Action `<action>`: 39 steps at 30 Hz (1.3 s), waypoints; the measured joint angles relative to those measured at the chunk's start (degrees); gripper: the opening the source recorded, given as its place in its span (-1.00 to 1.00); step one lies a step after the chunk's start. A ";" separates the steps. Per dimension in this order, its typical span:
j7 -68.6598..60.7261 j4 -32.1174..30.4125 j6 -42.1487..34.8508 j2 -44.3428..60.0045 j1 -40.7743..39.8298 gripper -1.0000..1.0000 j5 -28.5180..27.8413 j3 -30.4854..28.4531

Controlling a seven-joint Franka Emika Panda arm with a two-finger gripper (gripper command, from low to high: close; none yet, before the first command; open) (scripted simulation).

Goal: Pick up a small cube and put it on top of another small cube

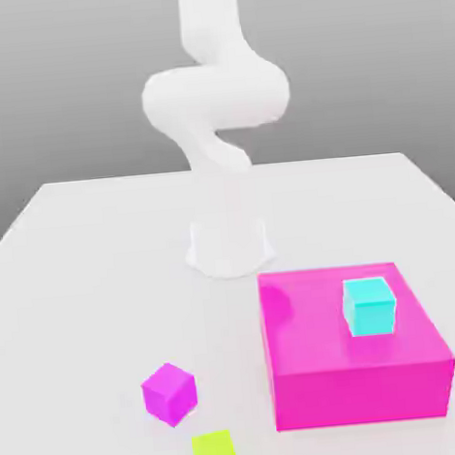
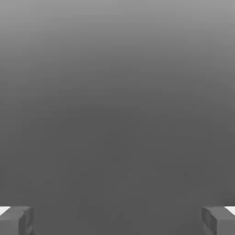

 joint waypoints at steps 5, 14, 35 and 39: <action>7.16 -5.61 6.46 11.04 -4.95 0.00 -2.70 1.66; 18.11 -15.28 17.56 29.87 -10.86 0.00 -5.60 1.06; 21.50 -20.96 37.84 57.94 -13.14 -1.00 0.01 -0.35; 20.98 -22.19 32.13 50.92 -13.74 -1.00 0.79 0.43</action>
